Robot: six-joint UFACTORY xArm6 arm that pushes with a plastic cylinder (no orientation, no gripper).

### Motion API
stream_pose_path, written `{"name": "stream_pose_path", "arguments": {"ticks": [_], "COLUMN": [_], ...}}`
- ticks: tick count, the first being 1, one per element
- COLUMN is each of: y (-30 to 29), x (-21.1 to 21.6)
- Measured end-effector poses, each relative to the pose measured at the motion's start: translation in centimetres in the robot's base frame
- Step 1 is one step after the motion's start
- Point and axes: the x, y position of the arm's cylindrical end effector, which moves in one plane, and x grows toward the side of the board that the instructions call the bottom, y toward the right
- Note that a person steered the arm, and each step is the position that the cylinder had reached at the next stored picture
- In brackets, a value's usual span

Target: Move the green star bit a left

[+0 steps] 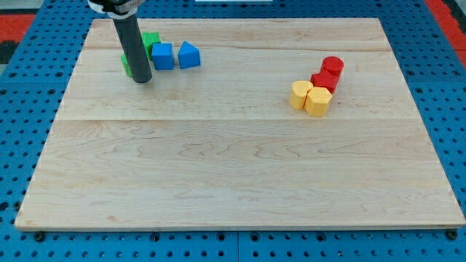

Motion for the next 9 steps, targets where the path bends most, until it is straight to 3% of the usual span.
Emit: {"name": "stream_pose_path", "arguments": {"ticks": [1, 2, 3, 4, 5, 6, 7, 8, 9], "y": [-1.8, -2.8, 6.1, 18.6, 21.5, 15.7, 12.7, 16.9, 11.9], "x": [-0.8, 1.1, 2.1, 0.4, -8.2, -15.7, -14.5, -13.6, -11.2]}}
